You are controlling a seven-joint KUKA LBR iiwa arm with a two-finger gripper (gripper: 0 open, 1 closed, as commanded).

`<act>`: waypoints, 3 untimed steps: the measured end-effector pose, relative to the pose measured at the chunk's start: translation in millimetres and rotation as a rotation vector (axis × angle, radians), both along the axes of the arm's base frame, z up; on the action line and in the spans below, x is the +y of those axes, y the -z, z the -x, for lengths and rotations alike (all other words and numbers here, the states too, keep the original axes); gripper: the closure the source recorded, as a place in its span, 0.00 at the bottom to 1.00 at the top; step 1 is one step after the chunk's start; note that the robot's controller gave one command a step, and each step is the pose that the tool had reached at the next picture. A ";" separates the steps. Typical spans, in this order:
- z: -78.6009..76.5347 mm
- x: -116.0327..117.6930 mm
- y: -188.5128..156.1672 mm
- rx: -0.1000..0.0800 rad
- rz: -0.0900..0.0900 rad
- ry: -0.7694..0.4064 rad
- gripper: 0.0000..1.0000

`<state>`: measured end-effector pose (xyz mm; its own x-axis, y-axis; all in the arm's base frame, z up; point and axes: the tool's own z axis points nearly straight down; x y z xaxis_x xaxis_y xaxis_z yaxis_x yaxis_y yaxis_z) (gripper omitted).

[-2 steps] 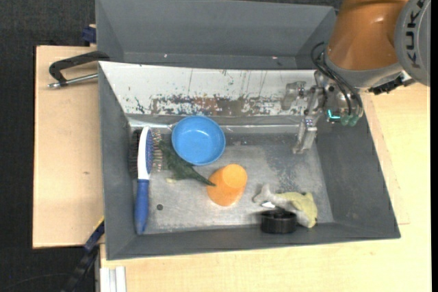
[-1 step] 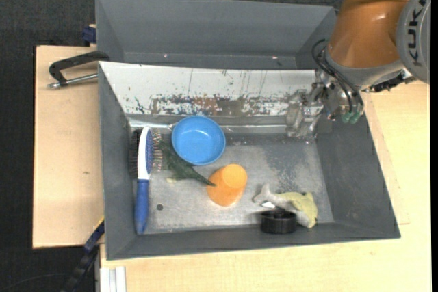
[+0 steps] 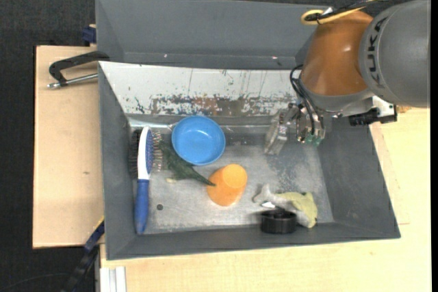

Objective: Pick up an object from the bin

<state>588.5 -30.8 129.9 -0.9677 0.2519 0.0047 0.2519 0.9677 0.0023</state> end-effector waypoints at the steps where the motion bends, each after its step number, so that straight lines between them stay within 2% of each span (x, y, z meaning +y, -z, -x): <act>1: 20.8 48.8 14.9 -0.004 0.001 -0.225 1.00; 2: 20.5 47.9 14.6 -0.005 0.002 -0.224 0.00; 3: 41.4 71.1 21.0 -0.003 0.001 -0.145 0.00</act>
Offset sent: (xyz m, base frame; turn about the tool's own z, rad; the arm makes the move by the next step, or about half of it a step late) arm -0.0213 0.0470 -0.0156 -0.2242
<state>547.1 40.3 108.9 -0.9939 0.1099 0.0011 0.1099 0.9939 0.0020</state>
